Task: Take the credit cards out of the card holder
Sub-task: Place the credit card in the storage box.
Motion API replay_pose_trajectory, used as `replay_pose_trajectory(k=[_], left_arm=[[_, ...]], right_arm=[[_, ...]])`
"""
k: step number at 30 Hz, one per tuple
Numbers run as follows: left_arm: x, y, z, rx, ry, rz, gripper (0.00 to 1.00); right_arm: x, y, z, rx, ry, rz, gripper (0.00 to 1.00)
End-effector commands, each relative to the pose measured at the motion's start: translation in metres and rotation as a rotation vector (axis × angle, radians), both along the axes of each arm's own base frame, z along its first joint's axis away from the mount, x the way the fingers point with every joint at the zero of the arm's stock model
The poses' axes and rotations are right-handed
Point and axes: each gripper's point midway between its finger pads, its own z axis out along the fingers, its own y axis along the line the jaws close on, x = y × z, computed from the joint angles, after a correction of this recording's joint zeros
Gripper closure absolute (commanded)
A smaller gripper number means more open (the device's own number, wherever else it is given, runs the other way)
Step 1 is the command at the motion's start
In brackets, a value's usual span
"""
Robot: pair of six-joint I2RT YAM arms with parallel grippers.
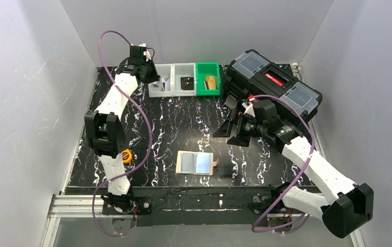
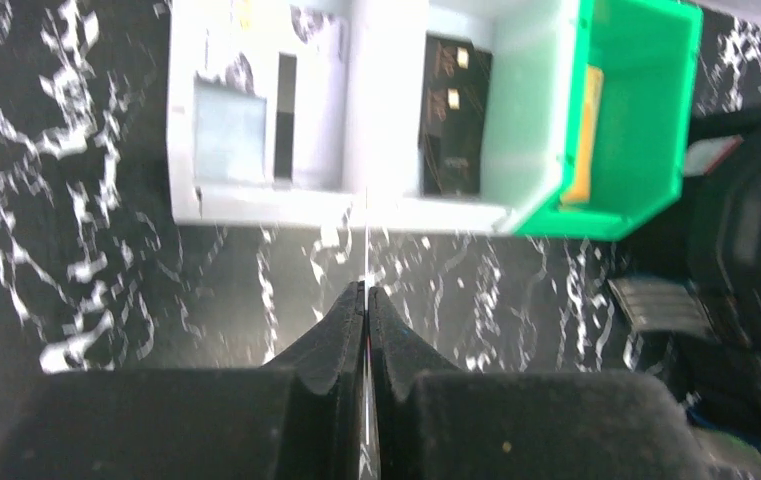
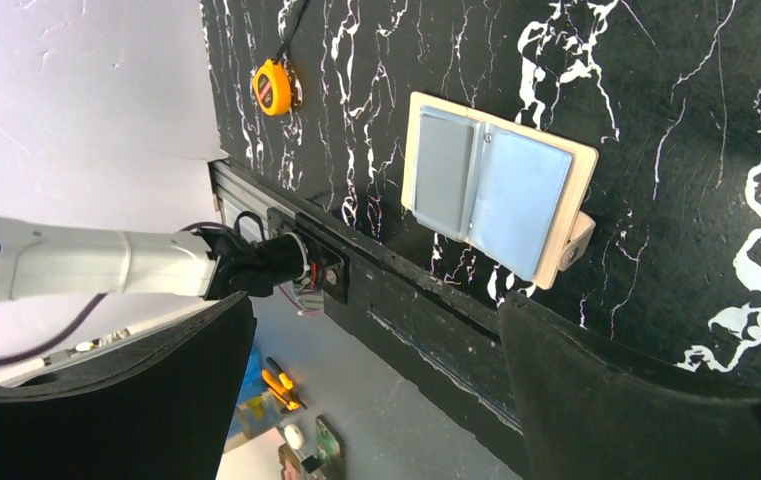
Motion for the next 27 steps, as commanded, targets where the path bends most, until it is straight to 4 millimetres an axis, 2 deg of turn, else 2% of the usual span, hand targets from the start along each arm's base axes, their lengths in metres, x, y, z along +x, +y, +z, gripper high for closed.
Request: replay_pose_trajectory(k=[1,8,13,18,22,23,25,27], left_arm=[[0.047,0.017,0.014,0.064,-0.122,0.009,1.00],[0.095,0.016,-0.032,0.025,-0.116,0.004,1.00],[0.116,0.009,-0.061,0.009,-0.094,-0.025,1.00],[0.127,0.005,-0.076,0.001,-0.088,-0.044,1.00],[0.131,0.003,-0.074,-0.009,-0.091,-0.053,0.98],[0.131,0.002,-0.073,-0.010,-0.094,-0.054,0.90],[0.131,0.003,-0.069,-0.007,-0.098,-0.054,0.65],[0.130,0.004,-0.057,-0.004,-0.118,-0.051,0.51]], right_arm=[[-0.002,-0.006,0.007,-0.015,-0.030,0.004,0.02],[0.000,-0.006,0.012,-0.022,-0.028,-0.005,0.01],[0.003,-0.006,0.007,-0.037,-0.016,-0.010,0.02],[0.006,-0.005,0.003,-0.051,-0.004,-0.009,0.02],[0.010,-0.004,0.000,-0.061,-0.001,-0.012,0.02],[0.011,-0.004,0.001,-0.064,-0.002,-0.015,0.02],[0.012,-0.004,0.002,-0.064,-0.008,-0.019,0.02],[0.013,-0.004,0.001,-0.066,-0.008,-0.017,0.02]])
